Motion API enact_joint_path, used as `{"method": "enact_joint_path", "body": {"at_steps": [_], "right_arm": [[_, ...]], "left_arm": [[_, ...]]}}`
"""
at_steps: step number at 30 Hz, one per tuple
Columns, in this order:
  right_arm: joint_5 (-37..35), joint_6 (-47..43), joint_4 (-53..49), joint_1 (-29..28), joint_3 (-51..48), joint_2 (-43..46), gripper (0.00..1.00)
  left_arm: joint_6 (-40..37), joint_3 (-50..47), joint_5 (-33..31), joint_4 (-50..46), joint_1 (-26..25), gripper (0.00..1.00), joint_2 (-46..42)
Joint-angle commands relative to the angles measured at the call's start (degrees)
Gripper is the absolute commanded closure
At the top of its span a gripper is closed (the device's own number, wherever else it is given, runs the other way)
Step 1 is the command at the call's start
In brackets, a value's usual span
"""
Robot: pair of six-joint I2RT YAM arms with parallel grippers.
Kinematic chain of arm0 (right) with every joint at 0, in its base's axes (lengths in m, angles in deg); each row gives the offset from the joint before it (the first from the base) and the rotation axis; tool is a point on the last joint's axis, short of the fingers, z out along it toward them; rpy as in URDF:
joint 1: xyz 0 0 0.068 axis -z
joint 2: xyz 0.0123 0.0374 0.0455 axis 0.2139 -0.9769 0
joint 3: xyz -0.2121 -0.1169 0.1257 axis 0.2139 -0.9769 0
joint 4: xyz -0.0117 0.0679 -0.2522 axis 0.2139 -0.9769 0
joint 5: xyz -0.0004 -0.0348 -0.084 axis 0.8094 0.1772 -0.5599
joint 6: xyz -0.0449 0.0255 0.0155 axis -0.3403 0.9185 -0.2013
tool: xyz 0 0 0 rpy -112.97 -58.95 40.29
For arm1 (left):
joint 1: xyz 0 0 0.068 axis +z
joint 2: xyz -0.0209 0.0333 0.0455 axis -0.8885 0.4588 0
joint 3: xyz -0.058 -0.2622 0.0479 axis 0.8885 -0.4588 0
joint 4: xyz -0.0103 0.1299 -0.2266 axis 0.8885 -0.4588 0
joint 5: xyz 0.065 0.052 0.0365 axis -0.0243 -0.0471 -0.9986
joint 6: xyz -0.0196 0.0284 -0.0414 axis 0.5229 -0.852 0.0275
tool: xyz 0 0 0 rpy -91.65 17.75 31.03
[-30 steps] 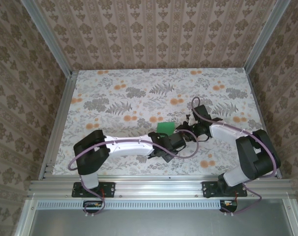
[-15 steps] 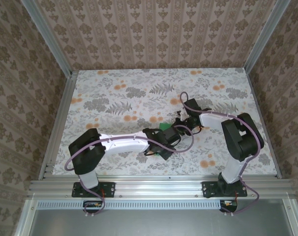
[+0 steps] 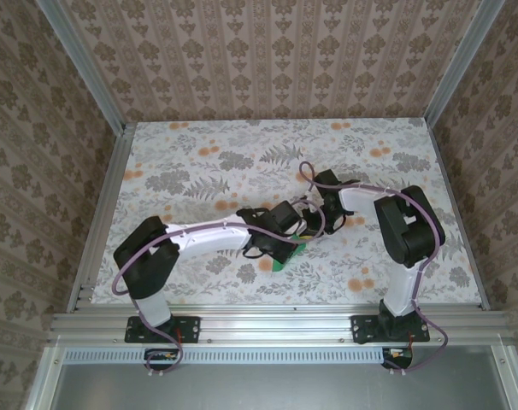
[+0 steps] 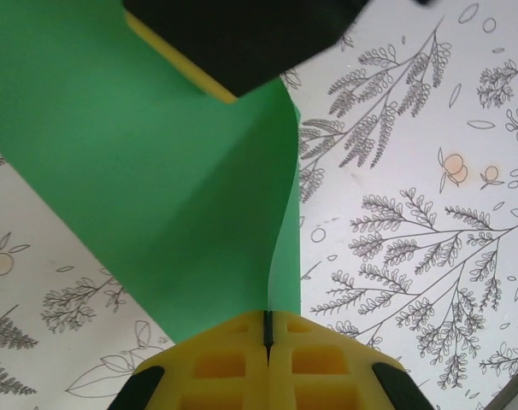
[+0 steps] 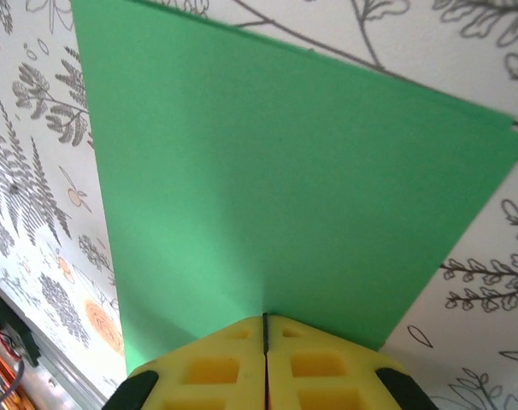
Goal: Fold a paper plane with a square sheet of paper (pick it up from the middle)
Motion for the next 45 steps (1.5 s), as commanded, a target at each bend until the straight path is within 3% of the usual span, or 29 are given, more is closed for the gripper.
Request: {"method": "enact_joint_path", "body": {"at_steps": [1,10,18,45], "right_arm": [[-0.18,-5.09,-5.13,-0.27,2.46,-1.74,0.91],[1.90,-7.25,-6.65,-0.27,4.54,-3.14,0.90],[2.05,-8.78,-8.56,-0.27,6.22,-3.78,0.91],[2.09,-12.10,-12.39,-0.24,9.36,-4.93,0.91]], "left_arm": [[-2.10,0.95,4.77,-0.34,2.01,1.00,-0.10],[-3.53,1.85,7.17,1.14,4.20,1.00,2.96],[-3.39,0.88,4.68,3.23,5.09,1.00,3.41],[-8.21,3.29,6.55,2.53,8.03,1.00,6.92]]}}
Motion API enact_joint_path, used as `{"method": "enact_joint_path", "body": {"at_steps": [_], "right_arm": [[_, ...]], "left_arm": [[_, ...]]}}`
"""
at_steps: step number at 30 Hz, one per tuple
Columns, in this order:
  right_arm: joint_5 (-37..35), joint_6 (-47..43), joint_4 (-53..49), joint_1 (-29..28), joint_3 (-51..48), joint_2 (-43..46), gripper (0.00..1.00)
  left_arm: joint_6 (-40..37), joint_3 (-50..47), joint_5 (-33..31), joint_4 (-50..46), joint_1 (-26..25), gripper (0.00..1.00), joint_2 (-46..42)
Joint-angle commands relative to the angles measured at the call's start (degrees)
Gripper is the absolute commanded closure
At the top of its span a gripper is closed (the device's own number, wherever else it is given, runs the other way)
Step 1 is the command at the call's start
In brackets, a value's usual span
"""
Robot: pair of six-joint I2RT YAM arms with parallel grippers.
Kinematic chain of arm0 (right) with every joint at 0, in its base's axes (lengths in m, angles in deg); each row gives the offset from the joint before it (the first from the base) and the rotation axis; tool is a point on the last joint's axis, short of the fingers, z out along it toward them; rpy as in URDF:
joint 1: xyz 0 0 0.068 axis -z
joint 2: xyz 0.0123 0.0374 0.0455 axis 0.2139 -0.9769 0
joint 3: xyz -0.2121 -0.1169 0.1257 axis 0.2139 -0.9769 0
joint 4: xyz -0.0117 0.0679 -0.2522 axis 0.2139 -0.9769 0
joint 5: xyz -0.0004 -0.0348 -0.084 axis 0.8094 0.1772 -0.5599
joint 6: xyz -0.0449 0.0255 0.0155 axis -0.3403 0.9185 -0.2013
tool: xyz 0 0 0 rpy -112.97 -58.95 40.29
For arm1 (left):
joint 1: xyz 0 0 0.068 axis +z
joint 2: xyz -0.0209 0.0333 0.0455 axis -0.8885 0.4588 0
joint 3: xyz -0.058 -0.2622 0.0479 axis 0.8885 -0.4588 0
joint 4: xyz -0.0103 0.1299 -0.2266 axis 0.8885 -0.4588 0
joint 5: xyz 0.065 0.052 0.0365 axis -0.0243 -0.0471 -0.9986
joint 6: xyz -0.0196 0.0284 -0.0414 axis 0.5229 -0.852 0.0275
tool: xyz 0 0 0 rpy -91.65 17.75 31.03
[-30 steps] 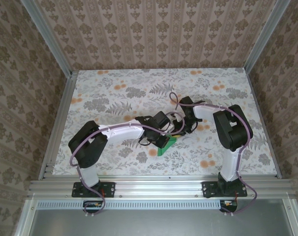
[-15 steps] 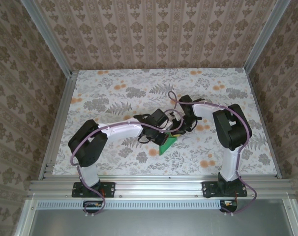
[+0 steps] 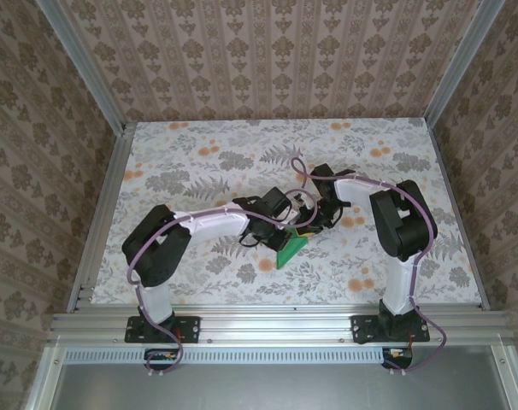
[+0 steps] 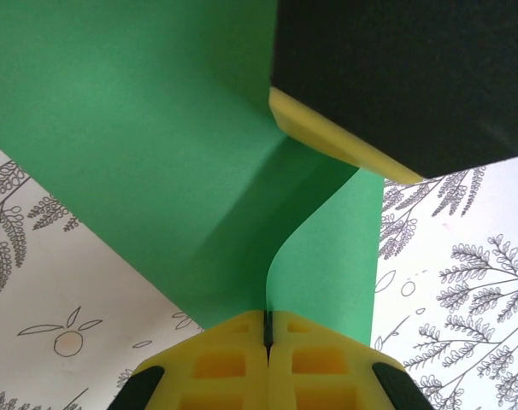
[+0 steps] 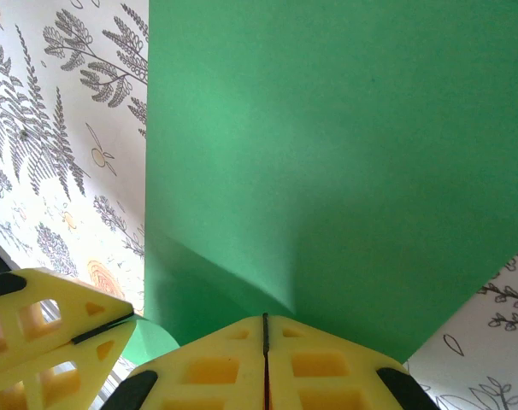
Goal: Fold a paper plane with a square sheet of paper (pick it up from the middle)
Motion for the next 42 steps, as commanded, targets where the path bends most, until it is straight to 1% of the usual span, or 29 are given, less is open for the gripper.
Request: {"method": "enact_joint_path", "body": {"at_steps": [1,4,6,12,15,17,18,19,21,24,28,30,33,35,39,42], "right_arm": [[0.60,-1.11,-2.16,-0.21,1.38,-0.90,0.91],[0.46,-1.23,-2.29,-0.18,1.41,-1.12,0.91],[0.39,-1.22,-2.25,-0.23,1.37,-1.25,0.91],[0.45,-0.78,-1.82,-0.23,1.61,-0.90,0.90],[0.56,0.88,-0.20,0.37,1.30,0.68,0.87],[0.39,3.13,1.64,0.97,0.74,2.63,0.85],[0.14,4.69,2.95,1.48,0.27,3.95,0.81],[-0.13,6.23,4.06,2.04,-0.30,5.07,0.80],[-0.11,9.52,6.84,3.50,-1.98,8.15,0.80],[-0.65,14.87,12.58,6.22,-6.32,13.79,0.76],[-2.68,21.09,16.31,9.01,-12.38,20.41,0.75],[-2.26,23.57,19.19,9.02,-15.86,23.45,0.76],[2.72,26.26,22.77,8.92,-20.21,25.74,0.80],[4.60,28.48,25.50,8.27,-22.94,27.21,0.84],[4.83,34.60,32.57,4.69,-29.23,29.55,0.89],[4.25,40.55,40.57,1.04,-33.44,29.15,0.91]], "left_arm": [[-2.28,2.13,0.80,-0.10,0.52,1.00,1.55],[-2.68,2.74,0.96,0.04,0.53,1.00,2.21],[-2.91,2.77,-0.06,-0.14,0.69,1.00,2.31],[-2.82,2.44,1.05,-0.13,0.97,1.00,2.82],[-2.09,1.22,1.20,0.67,1.02,1.00,2.83],[-1.78,0.60,1.42,1.25,0.88,1.00,2.83],[-1.62,0.31,1.15,1.26,0.96,1.00,2.83],[-1.55,0.14,0.96,1.33,0.94,1.00,2.77],[-1.58,-0.01,0.50,1.38,0.96,1.00,2.75],[-1.72,0.43,0.50,1.10,0.97,1.00,3.01],[-1.02,-0.13,-0.17,1.00,0.97,1.00,2.50],[-0.98,-0.09,-0.20,0.94,1.03,1.00,2.18],[-0.80,-0.06,-0.73,0.81,1.05,1.00,1.88],[-0.73,-0.12,-0.51,1.04,1.05,1.00,2.17],[-0.36,-0.73,-0.44,1.53,1.09,1.00,2.39],[-0.29,-0.84,0.16,1.49,1.05,1.00,2.72]]}}
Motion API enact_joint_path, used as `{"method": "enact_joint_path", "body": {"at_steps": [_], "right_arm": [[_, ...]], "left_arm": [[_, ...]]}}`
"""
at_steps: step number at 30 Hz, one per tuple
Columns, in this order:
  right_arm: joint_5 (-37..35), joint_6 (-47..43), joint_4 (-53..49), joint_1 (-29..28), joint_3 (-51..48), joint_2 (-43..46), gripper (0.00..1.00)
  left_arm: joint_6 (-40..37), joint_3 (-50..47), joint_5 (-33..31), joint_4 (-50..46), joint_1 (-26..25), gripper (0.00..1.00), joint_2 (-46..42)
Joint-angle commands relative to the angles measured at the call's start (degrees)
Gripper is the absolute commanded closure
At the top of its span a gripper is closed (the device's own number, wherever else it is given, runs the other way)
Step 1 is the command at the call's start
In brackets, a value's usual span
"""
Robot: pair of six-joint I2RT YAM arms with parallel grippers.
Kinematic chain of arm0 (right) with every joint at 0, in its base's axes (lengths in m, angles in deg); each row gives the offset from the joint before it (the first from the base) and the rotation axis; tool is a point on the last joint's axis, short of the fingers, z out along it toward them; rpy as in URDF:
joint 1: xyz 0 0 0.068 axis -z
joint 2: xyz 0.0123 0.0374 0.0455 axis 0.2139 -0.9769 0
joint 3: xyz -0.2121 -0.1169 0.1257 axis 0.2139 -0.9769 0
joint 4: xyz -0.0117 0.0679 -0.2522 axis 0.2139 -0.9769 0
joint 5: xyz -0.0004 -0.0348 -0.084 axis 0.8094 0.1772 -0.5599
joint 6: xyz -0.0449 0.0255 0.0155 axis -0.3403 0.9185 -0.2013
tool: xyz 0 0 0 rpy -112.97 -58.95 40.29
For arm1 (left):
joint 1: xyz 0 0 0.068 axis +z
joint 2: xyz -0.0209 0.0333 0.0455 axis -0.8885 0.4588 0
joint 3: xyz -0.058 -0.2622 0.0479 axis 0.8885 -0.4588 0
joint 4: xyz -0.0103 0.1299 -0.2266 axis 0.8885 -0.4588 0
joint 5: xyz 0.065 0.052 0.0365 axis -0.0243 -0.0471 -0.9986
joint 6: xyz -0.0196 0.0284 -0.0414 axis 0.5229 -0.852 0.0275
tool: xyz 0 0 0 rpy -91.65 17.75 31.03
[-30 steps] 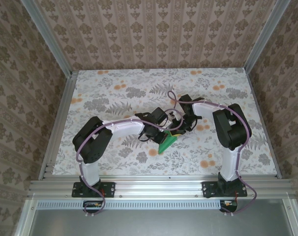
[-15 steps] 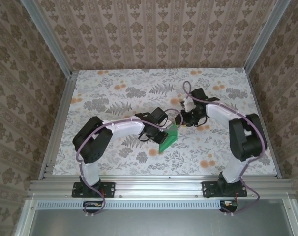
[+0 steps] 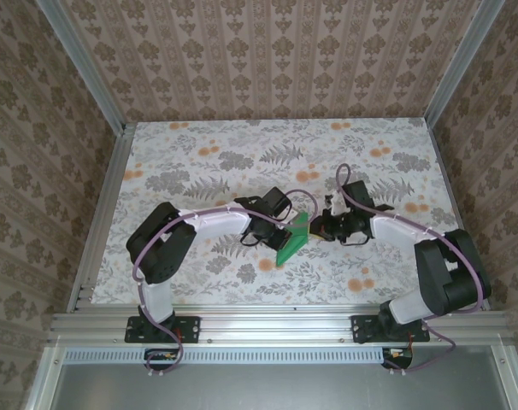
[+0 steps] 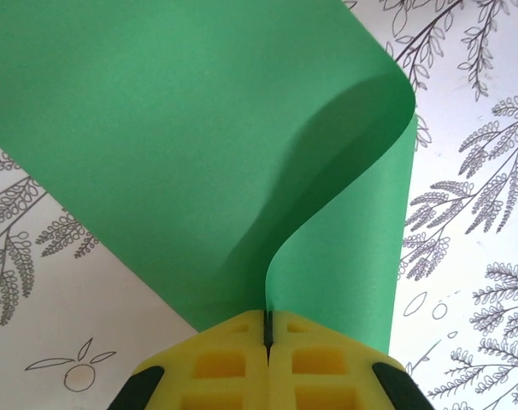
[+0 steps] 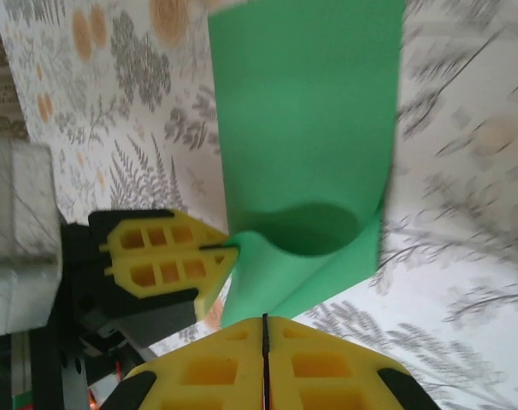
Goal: Fold a paper plane with a square sheet of paper (pick it up from the middle)
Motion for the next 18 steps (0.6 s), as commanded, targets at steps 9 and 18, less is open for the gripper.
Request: {"method": "enact_joint_path", "body": {"at_steps": [9,18], "right_arm": [[-1.73,20.07,26.96,-9.46,-6.01,-7.90,0.94],[-4.96,15.51,19.23,-9.46,-6.16,-8.61,0.93]], "left_arm": [[0.10,-0.28,0.28,-0.63,0.44,1.00,0.69],[-0.17,0.59,0.64,-0.99,0.52,1.00,1.46]]}}
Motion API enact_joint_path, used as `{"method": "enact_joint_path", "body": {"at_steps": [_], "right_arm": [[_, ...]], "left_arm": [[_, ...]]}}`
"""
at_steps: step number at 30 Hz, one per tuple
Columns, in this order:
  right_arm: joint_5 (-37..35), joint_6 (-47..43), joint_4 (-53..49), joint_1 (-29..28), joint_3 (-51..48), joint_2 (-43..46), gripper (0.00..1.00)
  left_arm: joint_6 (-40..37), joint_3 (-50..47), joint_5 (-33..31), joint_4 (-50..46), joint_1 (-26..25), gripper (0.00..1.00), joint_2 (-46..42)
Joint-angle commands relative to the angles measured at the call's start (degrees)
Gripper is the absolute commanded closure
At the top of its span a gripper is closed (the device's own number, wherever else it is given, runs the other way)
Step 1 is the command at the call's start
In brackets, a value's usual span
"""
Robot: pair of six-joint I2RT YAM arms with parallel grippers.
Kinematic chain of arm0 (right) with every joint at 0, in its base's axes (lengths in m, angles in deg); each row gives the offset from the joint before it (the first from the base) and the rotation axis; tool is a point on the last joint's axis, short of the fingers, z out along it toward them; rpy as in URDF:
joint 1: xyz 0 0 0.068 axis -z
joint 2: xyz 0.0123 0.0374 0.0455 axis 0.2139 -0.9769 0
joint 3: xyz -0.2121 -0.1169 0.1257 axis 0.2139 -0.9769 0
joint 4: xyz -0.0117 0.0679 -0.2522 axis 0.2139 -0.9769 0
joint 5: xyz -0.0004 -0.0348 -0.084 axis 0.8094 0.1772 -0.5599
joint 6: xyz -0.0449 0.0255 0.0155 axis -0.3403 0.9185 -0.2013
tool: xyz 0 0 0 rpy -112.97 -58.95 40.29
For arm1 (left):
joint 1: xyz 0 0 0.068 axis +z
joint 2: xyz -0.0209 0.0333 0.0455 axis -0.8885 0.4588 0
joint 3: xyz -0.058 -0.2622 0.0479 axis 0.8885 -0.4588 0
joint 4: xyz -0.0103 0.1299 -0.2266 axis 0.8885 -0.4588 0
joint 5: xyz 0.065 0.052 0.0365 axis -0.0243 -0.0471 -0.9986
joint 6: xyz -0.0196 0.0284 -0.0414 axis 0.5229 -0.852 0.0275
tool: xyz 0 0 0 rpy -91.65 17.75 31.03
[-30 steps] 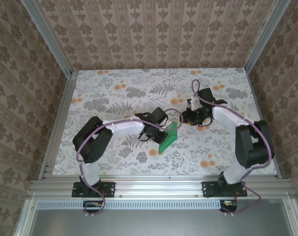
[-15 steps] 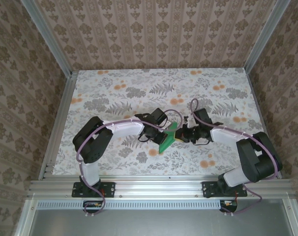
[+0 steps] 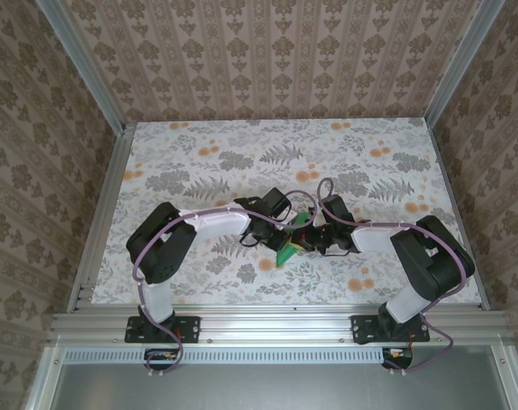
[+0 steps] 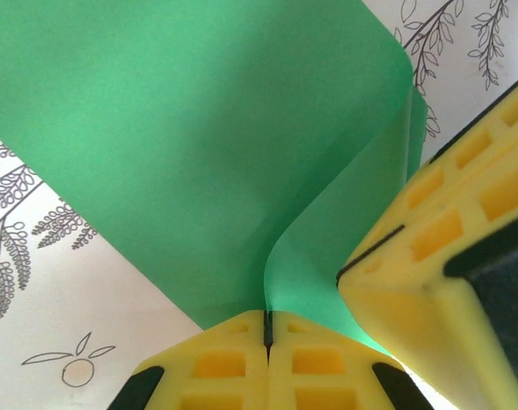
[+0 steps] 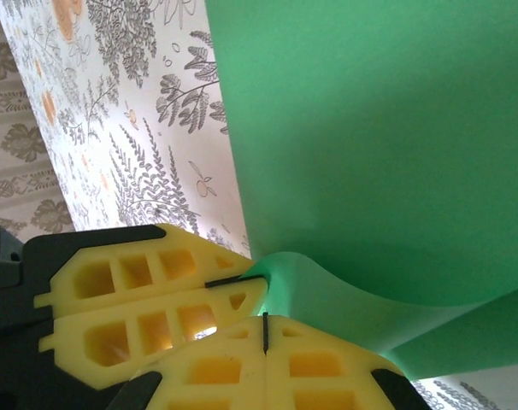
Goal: Fold a paper plane with a square sheet of paper (pick it up from the middle)
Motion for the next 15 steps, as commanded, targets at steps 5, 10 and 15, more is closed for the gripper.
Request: {"method": "enact_joint_path", "body": {"at_steps": [5,10,15], "right_arm": [[-3.79,-2.81,-3.72,-0.04,-0.78,-3.78,0.93],[-4.71,-3.83,-4.92,-0.04,-1.12,-4.35,0.92],[-5.36,-4.46,-7.69,0.14,-0.83,0.53,0.88]], "left_arm": [[-0.49,1.09,0.58,-1.58,0.44,1.00,1.64],[-0.67,1.42,0.60,-1.64,0.44,1.00,2.07],[-0.97,1.93,0.80,-2.00,0.47,1.00,2.47]]}}
